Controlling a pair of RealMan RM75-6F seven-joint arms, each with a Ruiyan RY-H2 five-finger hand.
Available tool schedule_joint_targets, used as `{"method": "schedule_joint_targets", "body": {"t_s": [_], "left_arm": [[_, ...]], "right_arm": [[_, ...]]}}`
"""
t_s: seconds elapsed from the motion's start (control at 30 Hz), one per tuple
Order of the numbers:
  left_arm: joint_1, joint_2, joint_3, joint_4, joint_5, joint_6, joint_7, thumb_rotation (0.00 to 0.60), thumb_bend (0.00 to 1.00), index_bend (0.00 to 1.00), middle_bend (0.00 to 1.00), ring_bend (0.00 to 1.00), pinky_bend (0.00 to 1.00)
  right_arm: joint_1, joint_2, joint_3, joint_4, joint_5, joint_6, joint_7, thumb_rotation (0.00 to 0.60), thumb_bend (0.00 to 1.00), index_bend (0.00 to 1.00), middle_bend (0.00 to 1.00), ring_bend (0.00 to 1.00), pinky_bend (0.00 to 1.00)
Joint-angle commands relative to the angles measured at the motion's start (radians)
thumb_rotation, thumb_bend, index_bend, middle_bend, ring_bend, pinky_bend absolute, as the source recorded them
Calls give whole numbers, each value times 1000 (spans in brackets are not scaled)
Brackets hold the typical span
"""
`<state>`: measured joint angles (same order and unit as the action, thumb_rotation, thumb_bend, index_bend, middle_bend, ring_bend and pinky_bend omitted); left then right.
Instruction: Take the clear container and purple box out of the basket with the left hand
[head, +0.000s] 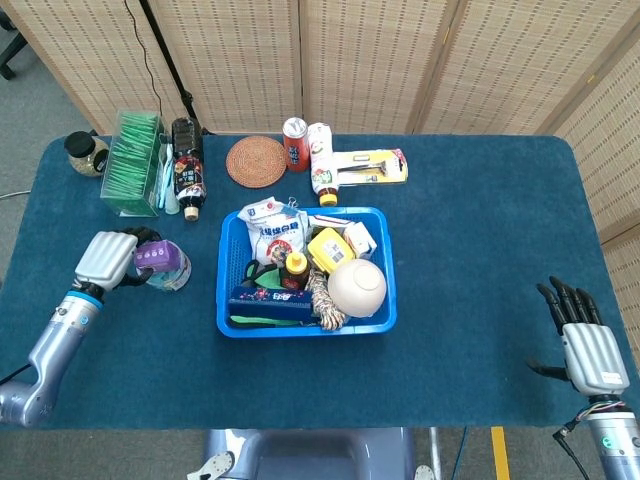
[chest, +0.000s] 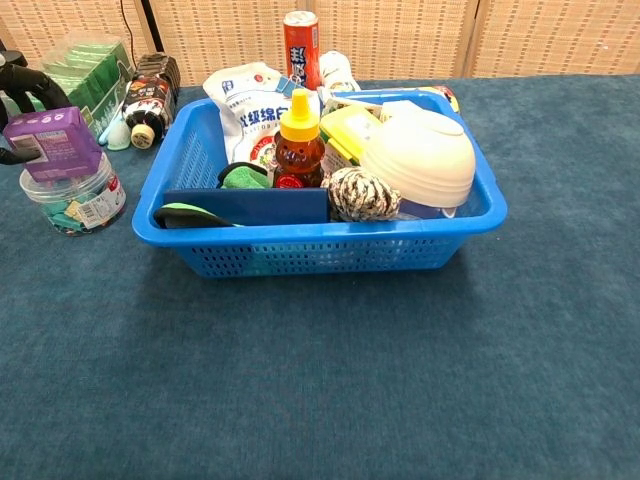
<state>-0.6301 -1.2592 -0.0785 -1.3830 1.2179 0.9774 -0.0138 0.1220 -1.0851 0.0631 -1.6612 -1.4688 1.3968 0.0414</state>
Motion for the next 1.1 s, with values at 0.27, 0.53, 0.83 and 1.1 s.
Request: {"method": "schedule_joint_targets", "body": {"t_s": [0.27,0.53,0.83,1.1], "left_arm": [[40,73,-15,-75,45,49,-63,600,283,0,0,0,109],[154,162,-4,-190,61,215,-18,600,48,0,0,0,0],[362,192,73,-293,94,460,42,600,16,0,0,0,0],[479,158,117,-311,119,559,62,600,17,0,0,0,0]], "right_arm": [[-1,3,0,-1,-3,3,6,600,0,0,0,0,0],[-5,6,-1,-5,-11,13,8,600,0,0,0,0,0],[-13,-11,15,22,-3,52,-49,600,0,0,0,0,0],[-25,-48,30,50,-30,121,-90,600,0,0,0,0,0]]}}
